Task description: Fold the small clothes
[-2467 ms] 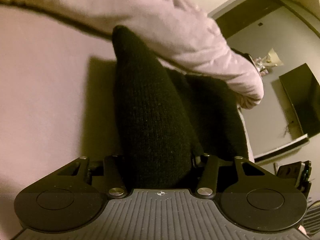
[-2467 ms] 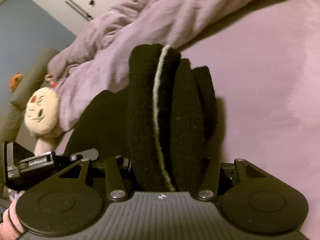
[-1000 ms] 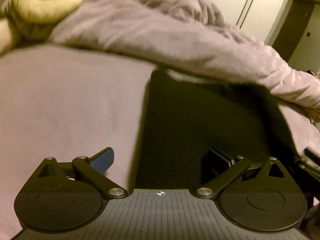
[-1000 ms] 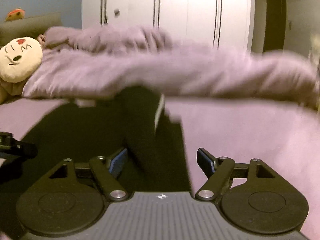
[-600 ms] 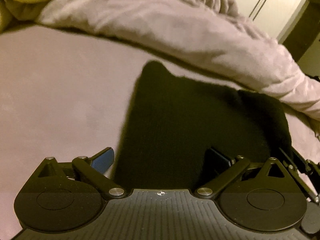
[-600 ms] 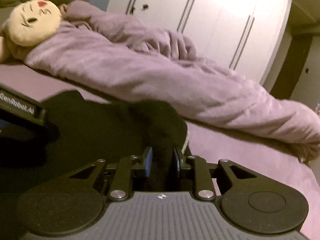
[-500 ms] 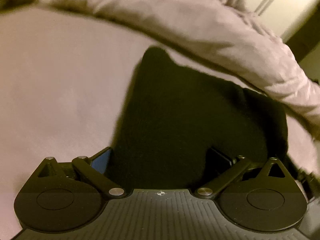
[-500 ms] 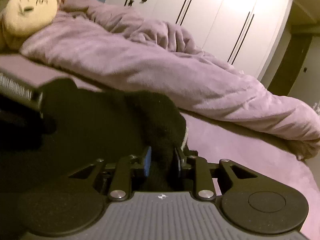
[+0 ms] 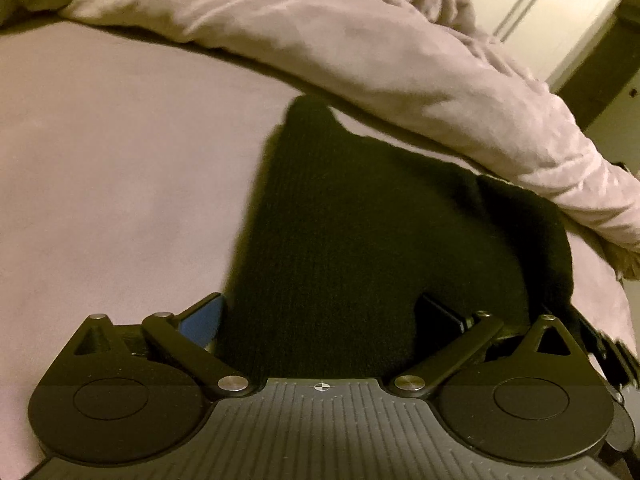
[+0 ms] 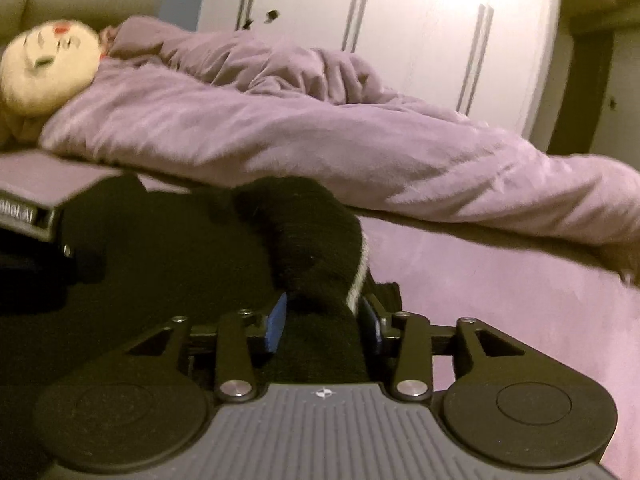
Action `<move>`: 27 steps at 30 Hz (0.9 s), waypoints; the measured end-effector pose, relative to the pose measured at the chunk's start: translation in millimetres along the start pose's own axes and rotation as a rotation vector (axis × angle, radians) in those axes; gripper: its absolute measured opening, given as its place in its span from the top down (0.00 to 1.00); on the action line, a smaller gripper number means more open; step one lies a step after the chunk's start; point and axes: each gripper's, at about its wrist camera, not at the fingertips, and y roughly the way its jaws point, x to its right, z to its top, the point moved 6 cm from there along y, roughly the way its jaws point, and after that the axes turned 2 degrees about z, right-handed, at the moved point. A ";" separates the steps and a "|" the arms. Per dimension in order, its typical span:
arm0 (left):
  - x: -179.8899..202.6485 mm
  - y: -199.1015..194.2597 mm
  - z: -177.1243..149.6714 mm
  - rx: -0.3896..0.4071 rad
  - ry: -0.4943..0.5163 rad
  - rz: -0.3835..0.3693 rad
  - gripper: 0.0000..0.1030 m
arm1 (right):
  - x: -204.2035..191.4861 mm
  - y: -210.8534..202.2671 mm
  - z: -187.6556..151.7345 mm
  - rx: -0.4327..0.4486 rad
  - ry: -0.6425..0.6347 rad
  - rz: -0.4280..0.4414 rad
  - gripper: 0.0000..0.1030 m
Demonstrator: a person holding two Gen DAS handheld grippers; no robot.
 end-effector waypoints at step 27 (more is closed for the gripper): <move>-14.0 -110.4 -118.3 0.241 0.247 -0.024 0.00 | 19.8 -136.5 -81.3 -0.044 0.247 0.040 0.22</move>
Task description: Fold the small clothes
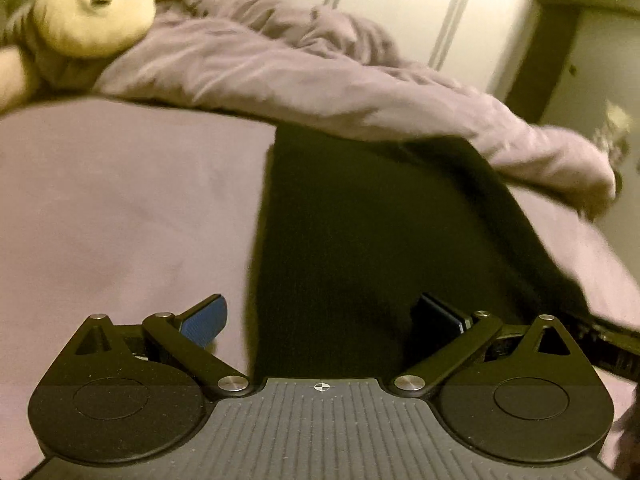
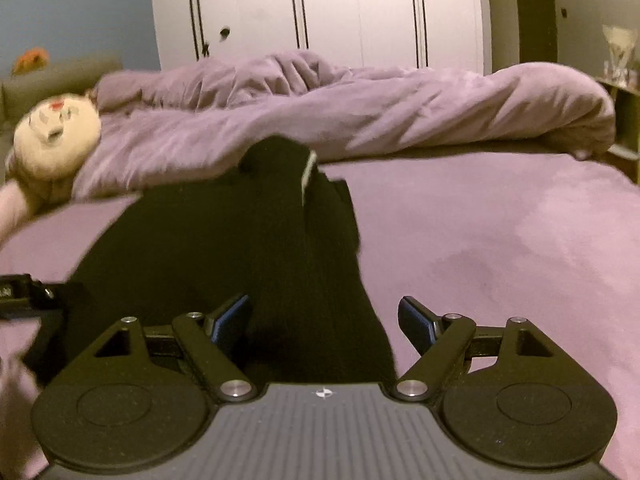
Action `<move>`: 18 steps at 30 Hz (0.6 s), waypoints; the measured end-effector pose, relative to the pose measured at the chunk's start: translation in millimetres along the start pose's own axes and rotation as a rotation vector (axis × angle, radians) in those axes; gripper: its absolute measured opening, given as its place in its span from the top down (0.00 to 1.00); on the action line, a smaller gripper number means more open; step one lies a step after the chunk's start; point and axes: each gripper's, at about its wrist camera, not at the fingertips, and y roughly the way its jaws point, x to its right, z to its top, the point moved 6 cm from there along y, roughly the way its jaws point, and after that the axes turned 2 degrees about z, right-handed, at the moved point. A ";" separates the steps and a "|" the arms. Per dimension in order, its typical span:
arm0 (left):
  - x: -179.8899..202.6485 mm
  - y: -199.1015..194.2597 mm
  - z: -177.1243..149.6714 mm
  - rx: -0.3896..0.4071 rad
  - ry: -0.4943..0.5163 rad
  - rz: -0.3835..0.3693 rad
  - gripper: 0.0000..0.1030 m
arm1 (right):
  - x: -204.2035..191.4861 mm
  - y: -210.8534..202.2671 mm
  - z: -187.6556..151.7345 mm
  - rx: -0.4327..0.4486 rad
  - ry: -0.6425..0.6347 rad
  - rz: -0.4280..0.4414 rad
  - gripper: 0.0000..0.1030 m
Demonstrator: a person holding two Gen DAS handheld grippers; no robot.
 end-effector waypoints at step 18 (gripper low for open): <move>16.7 -137.5 -81.1 -0.171 0.029 0.092 0.00 | -49.4 -163.3 -80.4 -0.151 0.031 -0.019 0.04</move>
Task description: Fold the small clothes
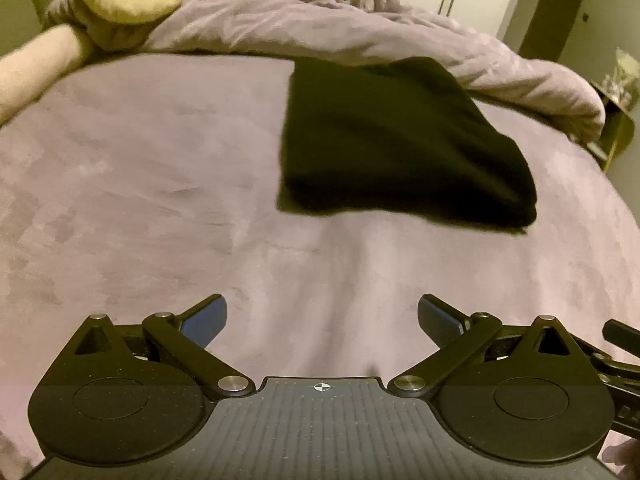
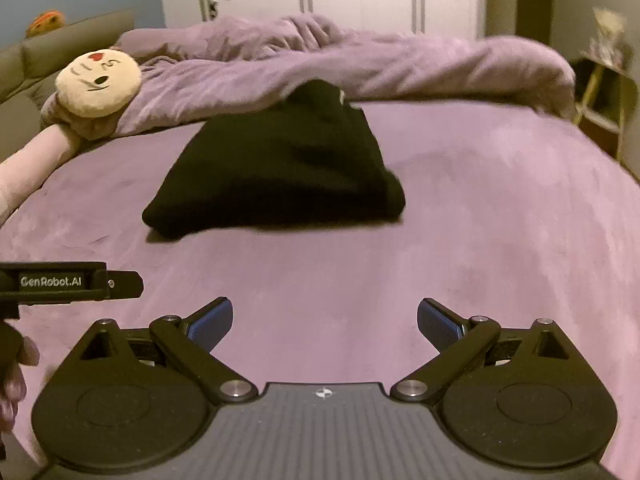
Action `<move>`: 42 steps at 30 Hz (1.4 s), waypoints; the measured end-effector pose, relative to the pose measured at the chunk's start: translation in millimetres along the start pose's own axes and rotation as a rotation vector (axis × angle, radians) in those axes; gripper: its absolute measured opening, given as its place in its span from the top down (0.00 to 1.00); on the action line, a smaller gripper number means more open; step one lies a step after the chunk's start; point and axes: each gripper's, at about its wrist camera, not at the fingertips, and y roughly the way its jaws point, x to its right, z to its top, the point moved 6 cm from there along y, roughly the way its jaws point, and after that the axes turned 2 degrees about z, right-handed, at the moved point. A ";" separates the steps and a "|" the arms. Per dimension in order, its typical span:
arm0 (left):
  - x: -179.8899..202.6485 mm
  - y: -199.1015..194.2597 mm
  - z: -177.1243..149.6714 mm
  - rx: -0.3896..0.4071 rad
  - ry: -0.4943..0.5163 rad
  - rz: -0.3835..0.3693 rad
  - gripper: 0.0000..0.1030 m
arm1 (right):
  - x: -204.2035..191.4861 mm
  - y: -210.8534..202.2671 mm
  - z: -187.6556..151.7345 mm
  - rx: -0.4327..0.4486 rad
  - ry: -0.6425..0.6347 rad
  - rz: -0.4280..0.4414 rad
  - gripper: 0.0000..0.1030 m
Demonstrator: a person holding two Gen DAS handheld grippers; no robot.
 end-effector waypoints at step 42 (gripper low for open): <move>-6.0 -22.3 0.6 0.003 0.074 0.083 0.00 | -38.8 0.4 22.1 -0.039 -0.122 -0.091 0.04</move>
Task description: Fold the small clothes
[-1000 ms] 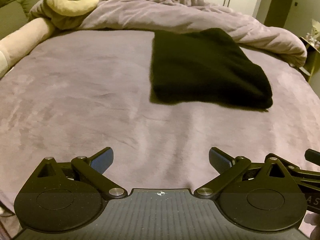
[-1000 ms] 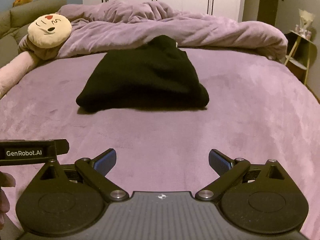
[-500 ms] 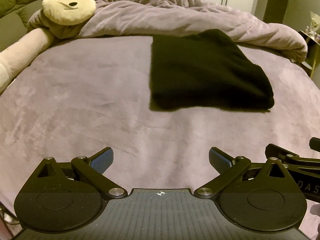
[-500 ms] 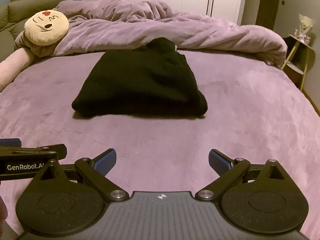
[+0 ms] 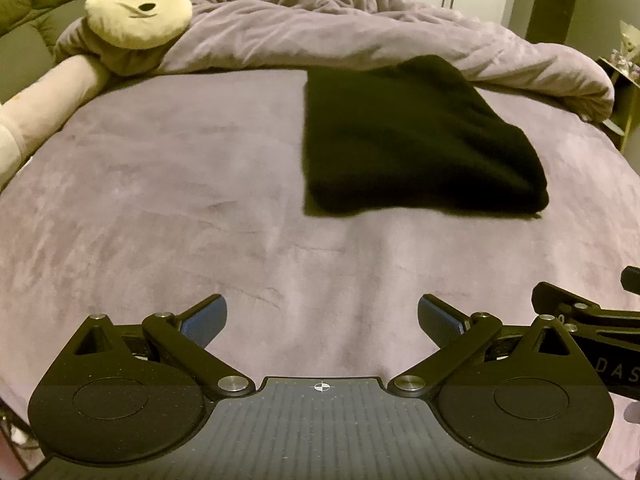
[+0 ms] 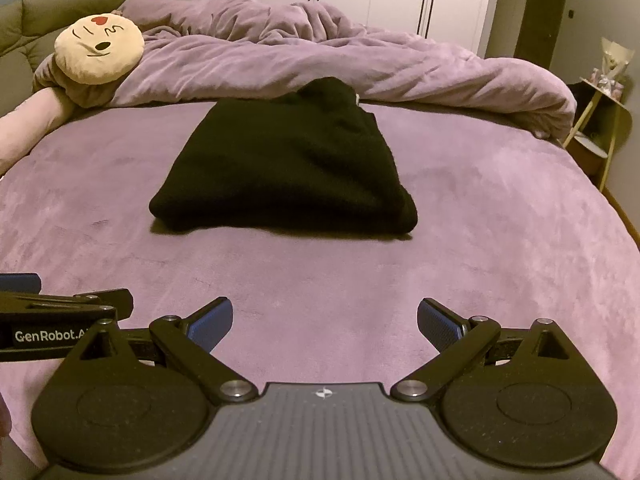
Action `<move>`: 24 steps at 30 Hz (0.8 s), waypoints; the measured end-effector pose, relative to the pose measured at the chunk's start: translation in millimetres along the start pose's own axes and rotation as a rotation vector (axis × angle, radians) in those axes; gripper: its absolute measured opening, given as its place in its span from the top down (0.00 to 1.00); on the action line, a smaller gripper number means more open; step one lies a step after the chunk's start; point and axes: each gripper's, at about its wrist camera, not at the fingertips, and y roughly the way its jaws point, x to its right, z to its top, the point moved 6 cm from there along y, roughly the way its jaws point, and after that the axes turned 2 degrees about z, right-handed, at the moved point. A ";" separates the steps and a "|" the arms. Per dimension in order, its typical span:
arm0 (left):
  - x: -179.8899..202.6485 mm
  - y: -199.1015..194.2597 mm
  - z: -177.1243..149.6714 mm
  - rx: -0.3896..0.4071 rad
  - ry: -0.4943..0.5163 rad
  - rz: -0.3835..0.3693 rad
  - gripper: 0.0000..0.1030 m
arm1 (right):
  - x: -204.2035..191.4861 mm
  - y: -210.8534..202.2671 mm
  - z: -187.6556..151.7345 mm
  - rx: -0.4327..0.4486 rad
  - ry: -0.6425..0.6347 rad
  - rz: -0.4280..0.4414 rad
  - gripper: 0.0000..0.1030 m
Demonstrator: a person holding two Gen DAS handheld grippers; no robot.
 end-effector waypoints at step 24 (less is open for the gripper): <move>4.6 -0.2 0.1 -0.011 0.007 0.004 0.00 | 3.4 -0.5 0.3 -0.002 0.014 0.005 0.04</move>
